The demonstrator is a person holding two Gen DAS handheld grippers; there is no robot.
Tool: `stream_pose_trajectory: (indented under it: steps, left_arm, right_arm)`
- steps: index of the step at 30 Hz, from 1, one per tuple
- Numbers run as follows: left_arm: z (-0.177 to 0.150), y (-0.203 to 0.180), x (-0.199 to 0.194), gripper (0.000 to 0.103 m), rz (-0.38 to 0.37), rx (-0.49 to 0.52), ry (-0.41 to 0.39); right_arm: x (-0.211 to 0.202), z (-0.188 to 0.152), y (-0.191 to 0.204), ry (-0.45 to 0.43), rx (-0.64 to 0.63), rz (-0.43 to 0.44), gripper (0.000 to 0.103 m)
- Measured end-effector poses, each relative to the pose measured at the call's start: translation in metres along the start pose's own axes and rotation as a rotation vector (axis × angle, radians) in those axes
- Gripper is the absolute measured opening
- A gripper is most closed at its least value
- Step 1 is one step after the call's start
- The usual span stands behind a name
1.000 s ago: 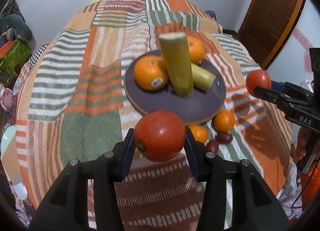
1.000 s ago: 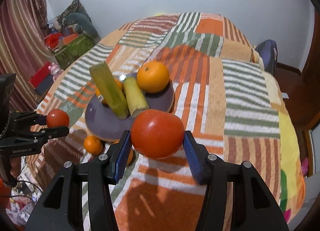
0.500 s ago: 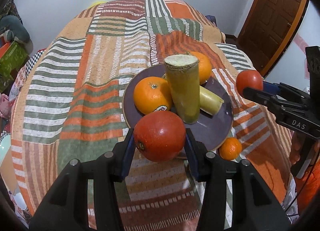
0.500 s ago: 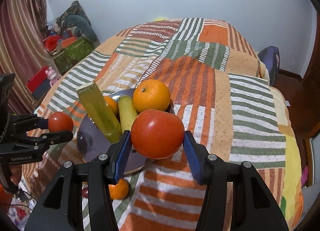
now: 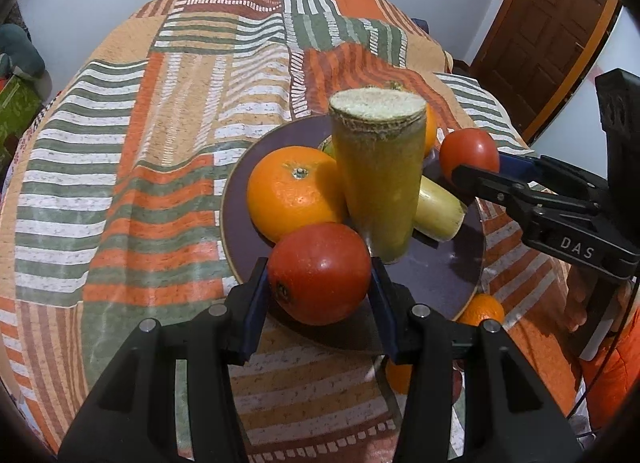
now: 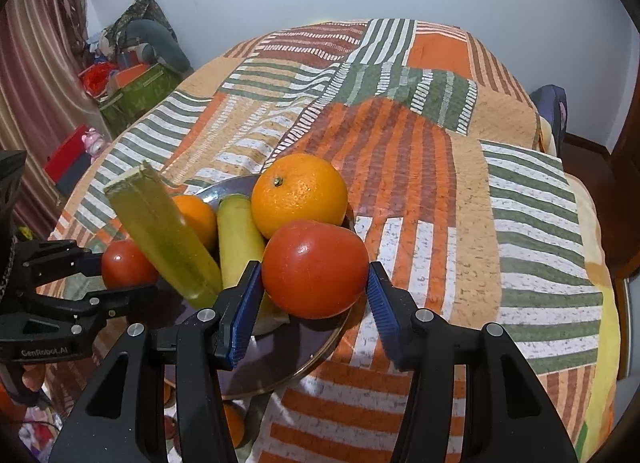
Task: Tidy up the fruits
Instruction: 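Lower both held tomatoes onto the purple plate and open both tools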
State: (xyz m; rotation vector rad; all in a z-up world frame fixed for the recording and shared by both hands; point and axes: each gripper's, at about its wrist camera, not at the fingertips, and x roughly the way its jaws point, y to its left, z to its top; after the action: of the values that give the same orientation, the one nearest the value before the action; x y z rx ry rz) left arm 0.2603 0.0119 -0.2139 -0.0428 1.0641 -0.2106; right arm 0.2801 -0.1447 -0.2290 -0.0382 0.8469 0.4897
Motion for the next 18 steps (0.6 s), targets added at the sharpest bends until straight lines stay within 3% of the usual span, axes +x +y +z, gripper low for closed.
stream_pose_trajectory:
  steps: [6, 18]
  left_arm:
    - [-0.002, 0.001, 0.009, 0.047, -0.019, -0.013, 0.025]
    - [-0.002, -0.002, -0.003, 0.049, 0.003, -0.018, 0.003]
  right_arm:
    - [0.006, 0.000, -0.002, 0.012, 0.007, 0.003, 0.049]
    - [0.001, -0.002, 0.003, 0.030, -0.014, 0.001, 0.053]
